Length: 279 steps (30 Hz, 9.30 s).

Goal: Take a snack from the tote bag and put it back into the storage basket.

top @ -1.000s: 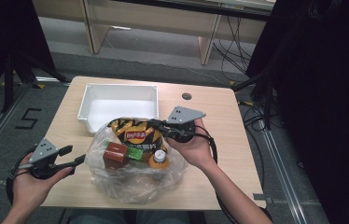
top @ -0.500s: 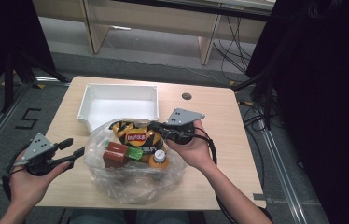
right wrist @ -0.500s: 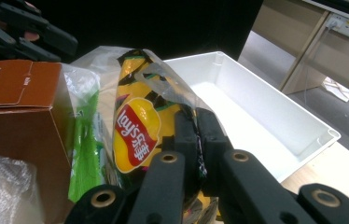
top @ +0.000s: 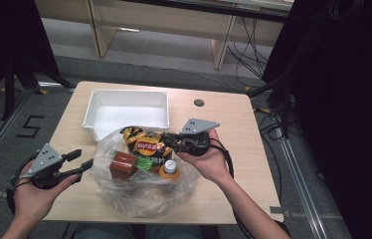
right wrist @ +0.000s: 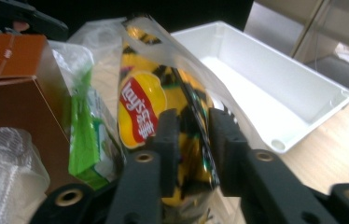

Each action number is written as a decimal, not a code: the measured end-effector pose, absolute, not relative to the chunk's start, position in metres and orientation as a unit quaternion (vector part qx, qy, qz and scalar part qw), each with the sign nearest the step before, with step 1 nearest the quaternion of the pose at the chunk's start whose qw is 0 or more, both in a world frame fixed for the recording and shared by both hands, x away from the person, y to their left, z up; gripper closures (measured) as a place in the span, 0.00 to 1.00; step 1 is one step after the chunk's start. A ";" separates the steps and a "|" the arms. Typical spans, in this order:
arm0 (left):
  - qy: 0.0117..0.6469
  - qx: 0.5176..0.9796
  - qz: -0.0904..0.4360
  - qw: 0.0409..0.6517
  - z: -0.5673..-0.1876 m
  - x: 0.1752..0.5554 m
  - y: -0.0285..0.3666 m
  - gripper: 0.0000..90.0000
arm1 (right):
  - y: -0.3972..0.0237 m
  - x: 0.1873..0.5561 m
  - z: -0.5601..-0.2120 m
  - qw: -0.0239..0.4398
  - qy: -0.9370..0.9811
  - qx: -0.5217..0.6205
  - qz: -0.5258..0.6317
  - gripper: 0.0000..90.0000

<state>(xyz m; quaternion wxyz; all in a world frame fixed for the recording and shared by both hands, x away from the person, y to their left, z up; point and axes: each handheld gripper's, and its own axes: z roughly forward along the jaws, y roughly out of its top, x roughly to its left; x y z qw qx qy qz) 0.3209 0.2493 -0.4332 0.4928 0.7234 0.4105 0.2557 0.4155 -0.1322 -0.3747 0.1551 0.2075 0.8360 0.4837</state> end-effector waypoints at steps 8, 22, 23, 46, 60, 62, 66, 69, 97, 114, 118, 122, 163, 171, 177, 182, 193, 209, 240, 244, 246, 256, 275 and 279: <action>0.410 0.722 0.256 0.495 -0.434 0.321 0.249 0.51 | -0.134 0.416 -0.381 0.132 0.842 0.228 0.471 0.74; 0.412 0.725 0.256 0.489 -0.435 0.321 0.251 0.51 | -0.127 0.421 -0.374 0.150 0.836 0.211 0.484 0.82; 0.412 0.725 0.255 0.490 -0.435 0.321 0.251 0.51 | -0.126 0.421 -0.374 0.150 0.835 0.212 0.486 0.83; 0.412 0.724 0.255 0.491 -0.436 0.322 0.251 0.51 | -0.123 0.406 -0.352 0.171 0.824 0.162 0.515 1.00; 0.409 0.729 0.249 0.490 -0.438 0.323 0.249 0.51 | -0.126 0.404 -0.323 0.183 0.801 0.155 0.549 1.00; 0.410 0.730 0.250 0.487 -0.439 0.322 0.248 0.51 | -0.126 0.403 -0.321 0.185 0.796 0.159 0.553 1.00; 0.408 0.733 0.248 0.484 -0.440 0.322 0.246 0.51 | -0.128 0.403 -0.309 0.197 0.789 0.151 0.563 1.00; 0.409 0.732 0.247 0.486 -0.440 0.322 0.246 0.51 | -0.128 0.402 -0.303 0.190 0.783 0.154 0.572 1.00; 0.407 0.735 0.242 0.485 -0.442 0.323 0.244 0.52 | -0.123 0.401 -0.253 0.218 0.739 0.152 0.620 1.00; 0.405 0.735 0.243 0.486 -0.443 0.323 0.245 0.52 | -0.115 0.414 -0.233 0.228 0.725 0.157 0.631 1.00; 0.404 0.736 0.241 0.487 -0.443 0.323 0.245 0.52 | -0.112 0.417 -0.229 0.223 0.722 0.164 0.635 1.00; 0.407 0.735 0.240 0.486 -0.443 0.323 0.244 0.52 | -0.110 0.420 -0.224 0.227 0.719 0.163 0.637 1.00; 0.405 0.739 0.235 0.484 -0.447 0.325 0.246 0.52 | -0.052 0.504 -0.232 0.219 0.732 0.208 0.610 1.00; 0.404 0.740 0.235 0.483 -0.448 0.325 0.247 0.52 | -0.039 0.526 -0.242 0.206 0.741 0.231 0.596 1.00; 0.406 0.740 0.232 0.484 -0.449 0.325 0.247 0.52 | -0.033 0.539 -0.248 0.210 0.744 0.237 0.589 1.00; 0.404 0.741 0.230 0.485 -0.450 0.325 0.246 0.52 | -0.028 0.550 -0.254 0.211 0.748 0.246 0.579 1.00; 0.402 0.745 0.230 0.480 -0.450 0.325 0.246 0.52 | -0.019 0.568 -0.270 0.200 0.756 0.267 0.563 1.00; 0.401 0.745 0.226 0.483 -0.451 0.326 0.246 0.52 | -0.007 0.591 -0.292 0.188 0.767 0.297 0.537 1.00; 0.400 0.745 0.224 0.483 -0.452 0.326 0.246 0.52 | 0.012 0.621 -0.332 0.167 0.778 0.332 0.506 1.00; 0.401 0.745 0.224 0.483 -0.452 0.326 0.246 0.52 | 0.014 0.624 -0.337 0.167 0.777 0.333 0.507 1.00; 0.400 0.746 0.224 0.483 -0.452 0.326 0.246 0.52 | 0.016 0.627 -0.341 0.165 0.778 0.334 0.506 1.00; 0.399 0.746 0.223 0.484 -0.452 0.326 0.246 0.52 | 0.019 0.633 -0.353 0.167 0.779 0.342 0.499 1.00; 0.398 0.749 0.223 0.479 -0.452 0.326 0.245 0.52 | 0.007 0.642 -0.358 0.217 0.797 0.335 0.454 0.96; 0.397 0.750 0.222 0.480 -0.452 0.326 0.246 0.52 | 0.004 0.645 -0.360 0.233 0.801 0.331 0.442 0.94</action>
